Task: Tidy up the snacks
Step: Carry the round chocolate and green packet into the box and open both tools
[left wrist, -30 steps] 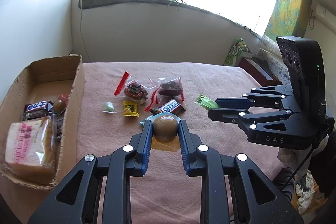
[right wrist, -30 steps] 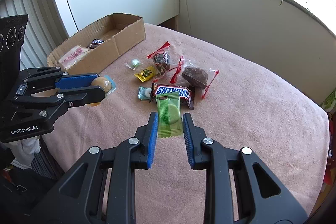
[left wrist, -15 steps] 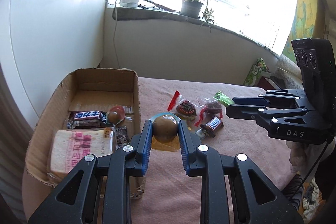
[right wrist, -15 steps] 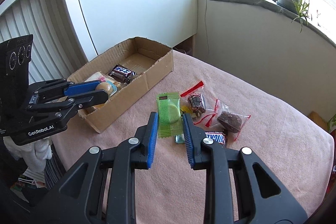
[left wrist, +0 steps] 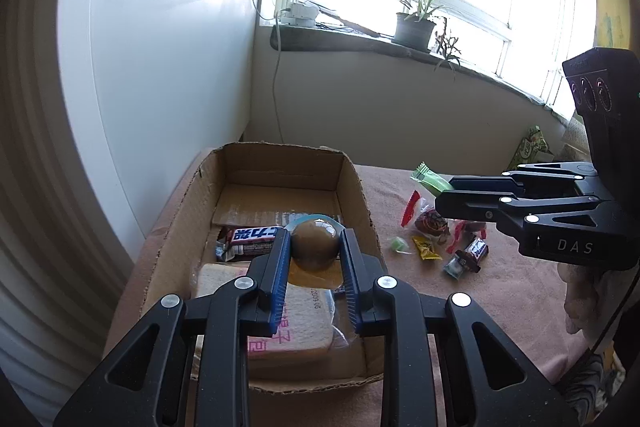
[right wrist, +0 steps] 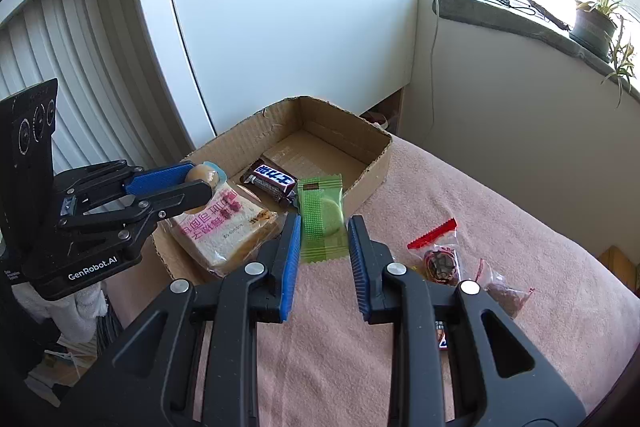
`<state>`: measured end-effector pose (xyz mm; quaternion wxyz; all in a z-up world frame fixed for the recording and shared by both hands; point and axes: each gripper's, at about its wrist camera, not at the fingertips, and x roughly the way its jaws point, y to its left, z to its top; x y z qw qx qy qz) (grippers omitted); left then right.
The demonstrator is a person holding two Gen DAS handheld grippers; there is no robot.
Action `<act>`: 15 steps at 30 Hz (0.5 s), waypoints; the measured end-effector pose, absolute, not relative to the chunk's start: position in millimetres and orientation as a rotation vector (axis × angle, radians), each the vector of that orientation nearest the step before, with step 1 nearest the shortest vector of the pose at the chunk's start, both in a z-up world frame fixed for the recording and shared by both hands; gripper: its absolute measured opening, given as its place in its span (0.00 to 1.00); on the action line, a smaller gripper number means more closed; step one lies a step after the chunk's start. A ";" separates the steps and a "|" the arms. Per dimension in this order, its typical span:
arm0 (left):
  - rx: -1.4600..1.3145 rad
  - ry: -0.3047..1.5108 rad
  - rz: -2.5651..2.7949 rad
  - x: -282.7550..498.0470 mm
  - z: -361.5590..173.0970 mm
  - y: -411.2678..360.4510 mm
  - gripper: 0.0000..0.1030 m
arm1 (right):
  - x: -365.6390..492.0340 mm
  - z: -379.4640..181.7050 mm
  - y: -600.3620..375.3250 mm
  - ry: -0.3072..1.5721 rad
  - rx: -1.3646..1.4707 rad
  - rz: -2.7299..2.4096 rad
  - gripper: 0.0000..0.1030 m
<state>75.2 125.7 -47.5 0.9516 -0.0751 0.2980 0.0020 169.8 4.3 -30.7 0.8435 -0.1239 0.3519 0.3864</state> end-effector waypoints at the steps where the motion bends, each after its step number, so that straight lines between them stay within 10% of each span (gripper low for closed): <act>1: -0.155 0.606 0.009 74.7 -48.4 128.3 0.22 | 170.5 -30.7 9.0 0.742 -0.263 0.817 0.24; 15: -0.178 0.602 0.037 75.3 -52.9 146.6 0.23 | 187.1 -34.4 61.0 0.755 -0.274 0.837 0.24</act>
